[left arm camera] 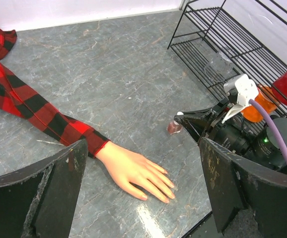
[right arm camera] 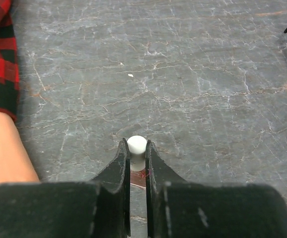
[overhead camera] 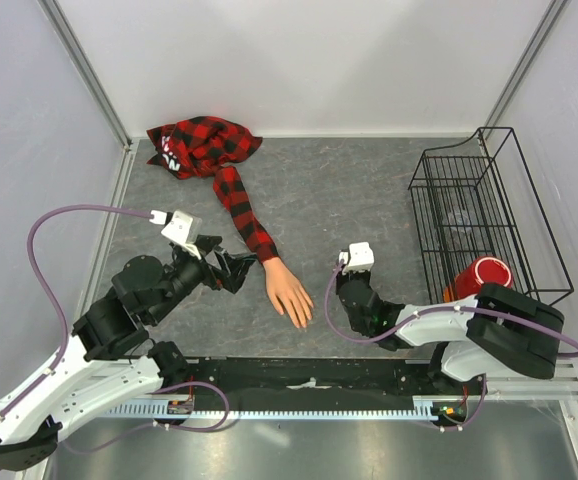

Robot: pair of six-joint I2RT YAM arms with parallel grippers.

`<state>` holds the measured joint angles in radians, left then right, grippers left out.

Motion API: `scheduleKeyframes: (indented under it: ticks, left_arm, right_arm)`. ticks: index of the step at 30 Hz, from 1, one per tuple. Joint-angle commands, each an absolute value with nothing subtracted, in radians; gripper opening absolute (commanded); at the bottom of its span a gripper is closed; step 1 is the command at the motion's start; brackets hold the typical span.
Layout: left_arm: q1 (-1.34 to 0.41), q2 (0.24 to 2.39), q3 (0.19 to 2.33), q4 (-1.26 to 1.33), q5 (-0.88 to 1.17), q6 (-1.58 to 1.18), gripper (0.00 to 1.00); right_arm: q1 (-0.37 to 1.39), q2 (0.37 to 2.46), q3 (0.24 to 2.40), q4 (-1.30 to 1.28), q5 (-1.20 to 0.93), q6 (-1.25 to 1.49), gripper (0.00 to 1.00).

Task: Paint the nails

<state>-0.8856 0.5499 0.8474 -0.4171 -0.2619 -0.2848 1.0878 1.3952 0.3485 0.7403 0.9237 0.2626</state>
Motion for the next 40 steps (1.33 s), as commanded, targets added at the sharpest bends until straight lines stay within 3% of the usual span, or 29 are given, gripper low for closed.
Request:
scheduleKeyframes:
  ticks: [1,17,23,25,30,32,37,40]
  left_arm:
    - [-0.884,0.548,0.844,-0.380,-0.270,-0.321,0.97]
    - [-0.884,0.512,0.834,-0.390,-0.273,-0.321,0.97]
    - [-0.884,0.505,0.841,-0.399,-0.273,-0.313,0.97]
    - [-0.884,0.497,0.851,-0.403,-0.272,-0.313,0.97]
    - [-0.884,0.489,0.890,-0.402,-0.261,-0.299,0.98]
    - [-0.884,0.492,0.913,-0.400,-0.261,-0.293,0.98]
    - [-0.884,0.503,0.969,-0.388,-0.250,-0.259,0.98]
    - [-0.884,0.518,1.014,-0.365,-0.241,-0.239,0.99]
  right_arm:
    - [1.085,1.420,0.341,0.761,0.960,0.313,0.13]
    - [1.083,1.465,0.344,0.747,0.953,0.337,0.24]
    - [1.085,1.421,0.368,0.678,0.943,0.340,0.41]
    - [1.083,1.338,0.444,0.537,0.928,0.363,0.53]
    - [1.083,1.088,0.665,0.070,0.871,0.388,0.71]
    - [1.083,1.023,0.791,-0.092,0.842,0.376,0.95]
    - [1.083,0.947,1.151,-0.415,0.727,0.301,0.98]
    - [1.083,0.905,1.308,-0.468,0.672,0.298,0.98]
